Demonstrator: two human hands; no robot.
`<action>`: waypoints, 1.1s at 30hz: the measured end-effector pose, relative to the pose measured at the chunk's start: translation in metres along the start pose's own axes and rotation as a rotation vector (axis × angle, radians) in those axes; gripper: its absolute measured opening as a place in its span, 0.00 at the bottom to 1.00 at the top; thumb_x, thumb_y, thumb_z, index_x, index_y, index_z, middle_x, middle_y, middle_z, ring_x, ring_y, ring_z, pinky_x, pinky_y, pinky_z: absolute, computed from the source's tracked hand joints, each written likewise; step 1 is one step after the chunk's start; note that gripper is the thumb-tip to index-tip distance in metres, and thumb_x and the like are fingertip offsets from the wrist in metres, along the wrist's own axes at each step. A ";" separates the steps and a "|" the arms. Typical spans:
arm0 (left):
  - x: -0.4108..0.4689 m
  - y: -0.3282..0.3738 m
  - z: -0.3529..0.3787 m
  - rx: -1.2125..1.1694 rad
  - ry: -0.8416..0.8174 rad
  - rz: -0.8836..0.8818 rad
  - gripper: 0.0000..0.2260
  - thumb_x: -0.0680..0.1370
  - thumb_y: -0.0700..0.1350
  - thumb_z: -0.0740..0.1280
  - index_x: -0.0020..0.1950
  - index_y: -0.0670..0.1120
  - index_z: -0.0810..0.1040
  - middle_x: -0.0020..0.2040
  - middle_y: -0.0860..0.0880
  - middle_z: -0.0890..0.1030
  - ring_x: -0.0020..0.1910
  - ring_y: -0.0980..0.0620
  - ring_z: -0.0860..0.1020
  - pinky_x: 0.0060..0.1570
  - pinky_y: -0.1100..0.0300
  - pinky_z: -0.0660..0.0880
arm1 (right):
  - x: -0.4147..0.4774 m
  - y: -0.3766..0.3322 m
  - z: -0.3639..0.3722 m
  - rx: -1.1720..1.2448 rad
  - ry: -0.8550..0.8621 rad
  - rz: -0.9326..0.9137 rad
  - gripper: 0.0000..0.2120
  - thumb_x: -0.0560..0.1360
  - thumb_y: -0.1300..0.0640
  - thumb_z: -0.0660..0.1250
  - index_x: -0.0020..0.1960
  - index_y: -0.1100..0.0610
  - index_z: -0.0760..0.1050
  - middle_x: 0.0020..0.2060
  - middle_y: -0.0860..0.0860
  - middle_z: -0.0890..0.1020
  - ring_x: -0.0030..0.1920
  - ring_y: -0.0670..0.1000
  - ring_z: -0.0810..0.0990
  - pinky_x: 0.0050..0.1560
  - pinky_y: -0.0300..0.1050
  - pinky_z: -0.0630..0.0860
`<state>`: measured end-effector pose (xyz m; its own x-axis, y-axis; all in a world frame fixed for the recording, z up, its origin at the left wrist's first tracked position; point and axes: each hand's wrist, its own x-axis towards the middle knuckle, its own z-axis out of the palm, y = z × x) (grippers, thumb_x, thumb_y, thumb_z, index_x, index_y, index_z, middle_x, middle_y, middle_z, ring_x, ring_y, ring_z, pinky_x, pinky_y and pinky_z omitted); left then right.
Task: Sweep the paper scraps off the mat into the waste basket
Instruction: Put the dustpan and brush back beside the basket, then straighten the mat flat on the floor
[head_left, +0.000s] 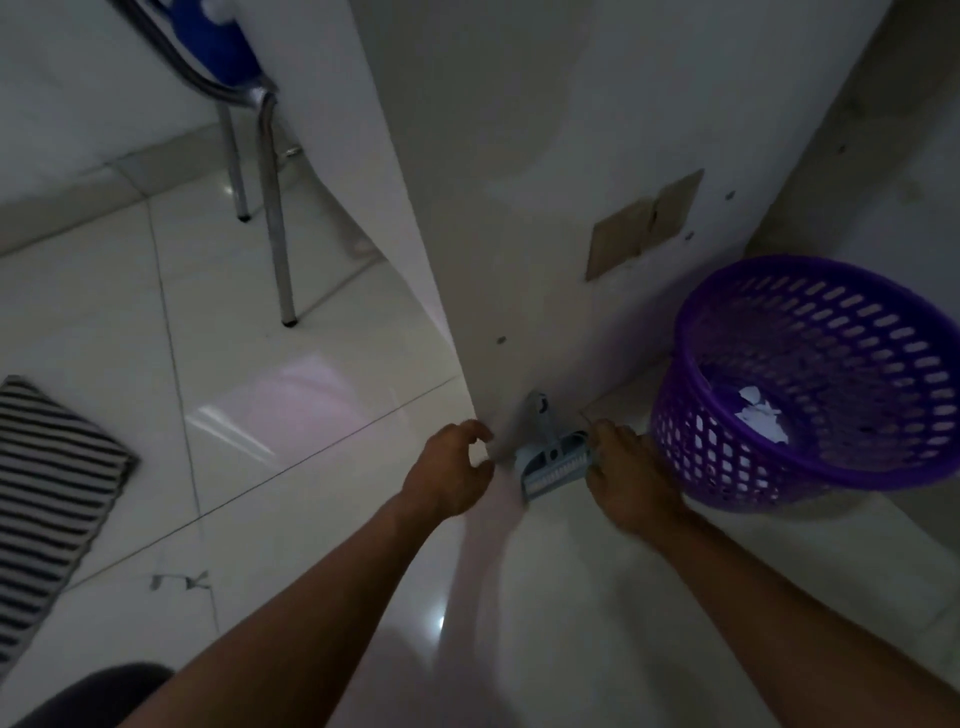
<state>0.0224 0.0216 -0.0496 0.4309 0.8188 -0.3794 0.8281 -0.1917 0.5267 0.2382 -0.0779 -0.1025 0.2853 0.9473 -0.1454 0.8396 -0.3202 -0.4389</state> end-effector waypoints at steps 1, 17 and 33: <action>-0.001 -0.001 -0.011 0.022 -0.021 0.000 0.19 0.79 0.46 0.69 0.70 0.48 0.73 0.68 0.46 0.75 0.66 0.47 0.73 0.64 0.57 0.69 | 0.007 0.004 -0.013 0.042 -0.094 -0.054 0.10 0.74 0.59 0.67 0.52 0.50 0.70 0.44 0.51 0.79 0.44 0.56 0.79 0.42 0.51 0.79; -0.222 0.155 -0.215 -0.297 0.153 -0.167 0.26 0.78 0.46 0.71 0.75 0.49 0.67 0.74 0.47 0.68 0.73 0.50 0.66 0.67 0.63 0.59 | -0.117 -0.173 -0.289 0.258 -0.115 0.081 0.20 0.74 0.54 0.68 0.65 0.55 0.75 0.58 0.58 0.79 0.58 0.61 0.77 0.58 0.56 0.75; -0.456 0.219 -0.567 -0.429 0.661 -0.297 0.29 0.74 0.47 0.74 0.73 0.46 0.69 0.71 0.45 0.70 0.71 0.47 0.68 0.72 0.51 0.65 | -0.167 -0.475 -0.619 0.217 -0.004 -0.134 0.28 0.76 0.51 0.67 0.74 0.49 0.64 0.73 0.52 0.65 0.71 0.59 0.64 0.69 0.56 0.65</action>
<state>-0.1957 -0.0871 0.6703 -0.1928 0.9767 -0.0946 0.6082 0.1946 0.7696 0.0778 -0.0859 0.6796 0.1757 0.9815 -0.0764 0.7506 -0.1838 -0.6347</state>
